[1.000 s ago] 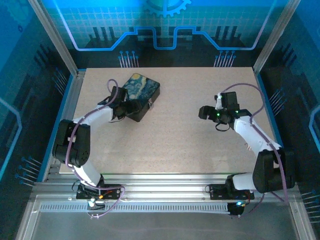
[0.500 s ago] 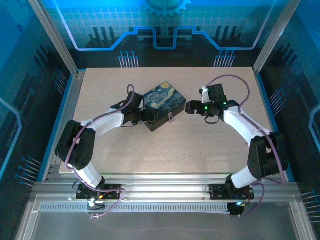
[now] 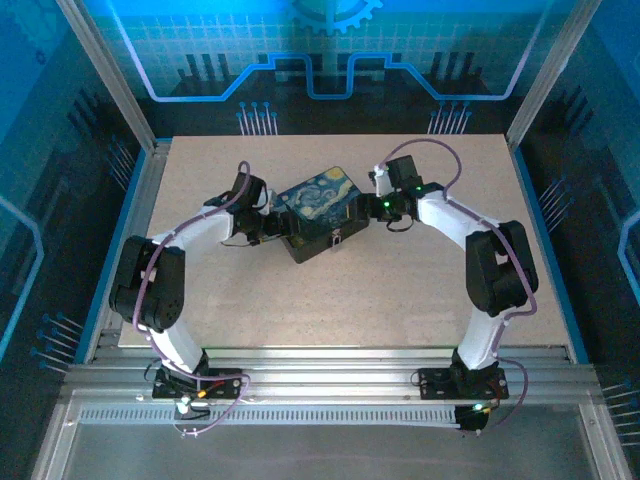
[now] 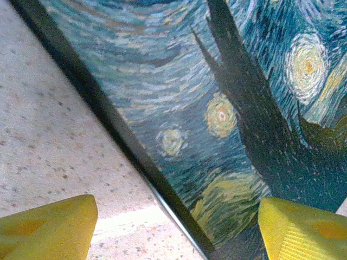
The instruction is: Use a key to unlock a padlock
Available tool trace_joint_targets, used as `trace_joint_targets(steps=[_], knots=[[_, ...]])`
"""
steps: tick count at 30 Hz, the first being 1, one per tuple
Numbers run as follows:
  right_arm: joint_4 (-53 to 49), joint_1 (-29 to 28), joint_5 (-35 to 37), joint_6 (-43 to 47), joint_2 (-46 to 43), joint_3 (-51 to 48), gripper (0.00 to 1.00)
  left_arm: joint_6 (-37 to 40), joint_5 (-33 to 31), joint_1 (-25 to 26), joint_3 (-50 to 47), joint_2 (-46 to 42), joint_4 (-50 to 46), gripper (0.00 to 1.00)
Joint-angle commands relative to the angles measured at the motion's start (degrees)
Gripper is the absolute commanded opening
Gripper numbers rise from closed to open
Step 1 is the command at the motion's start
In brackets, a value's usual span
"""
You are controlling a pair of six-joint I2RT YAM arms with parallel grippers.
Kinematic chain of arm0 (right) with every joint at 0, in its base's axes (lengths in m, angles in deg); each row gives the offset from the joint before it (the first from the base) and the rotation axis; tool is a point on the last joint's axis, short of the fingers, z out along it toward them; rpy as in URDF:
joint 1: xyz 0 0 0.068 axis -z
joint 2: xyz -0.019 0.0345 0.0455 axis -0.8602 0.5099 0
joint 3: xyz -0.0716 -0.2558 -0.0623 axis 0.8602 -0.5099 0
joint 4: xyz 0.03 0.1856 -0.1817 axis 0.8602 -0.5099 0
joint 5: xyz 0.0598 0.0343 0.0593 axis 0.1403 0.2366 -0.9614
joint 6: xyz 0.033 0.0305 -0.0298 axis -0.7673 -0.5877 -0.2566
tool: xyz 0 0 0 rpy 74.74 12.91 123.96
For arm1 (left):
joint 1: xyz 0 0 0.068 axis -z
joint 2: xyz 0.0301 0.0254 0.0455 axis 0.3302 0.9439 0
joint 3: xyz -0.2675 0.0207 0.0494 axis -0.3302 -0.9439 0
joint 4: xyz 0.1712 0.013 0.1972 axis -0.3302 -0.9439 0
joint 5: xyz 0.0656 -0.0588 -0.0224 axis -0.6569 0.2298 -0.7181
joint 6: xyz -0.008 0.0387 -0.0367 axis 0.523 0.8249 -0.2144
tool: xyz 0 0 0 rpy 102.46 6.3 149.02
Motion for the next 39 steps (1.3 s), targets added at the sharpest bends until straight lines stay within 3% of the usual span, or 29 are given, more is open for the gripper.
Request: trace_joint_targets(steps=[1,7,13,17,19,23,27,31,39], knots=[[0.01,-1.45,0.16,0.60,1.11,2.69,0.78,2.17,-2.65,-1.39,1.05,3.02,-5.82,0.79],[-1.64,-1.92,-0.87,0.51,1.74,4.33,0.77,2.61,-3.33,-2.53,3.13,2.68,-7.15,0.79],[-7.43,0.97,-0.22,-2.36,-6.50,-1.09,0.80,2.22,-3.50,-2.49,3.03,-5.14,-9.20,0.85],[-19.05,3.95,11.02,-7.32,-13.56,-5.00,0.78,2.07,-6.66,-1.39,1.82,-9.63,-9.68,0.86],[-24.09,8.22,17.13,-12.96,-18.57,-9.52,0.70,1.90,-7.62,-0.71,0.94,-10.82,-9.70,0.86],[-27.78,19.97,22.77,-18.80,-26.36,-17.52,0.62,0.80,-7.19,0.73,-0.76,-11.13,-7.65,0.86],[-27.48,31.92,25.49,-20.53,-28.42,-22.52,0.35,0.04,-5.99,2.42,0.15,-9.74,-6.91,0.86],[-26.24,37.59,30.81,-22.29,-28.07,-25.32,0.37,2.07,-5.87,2.74,2.80,-9.07,-9.51,0.86],[-23.49,45.17,29.72,-20.82,-25.18,-28.83,0.34,3.07,-6.66,2.74,5.14,-9.90,-11.98,0.86]])
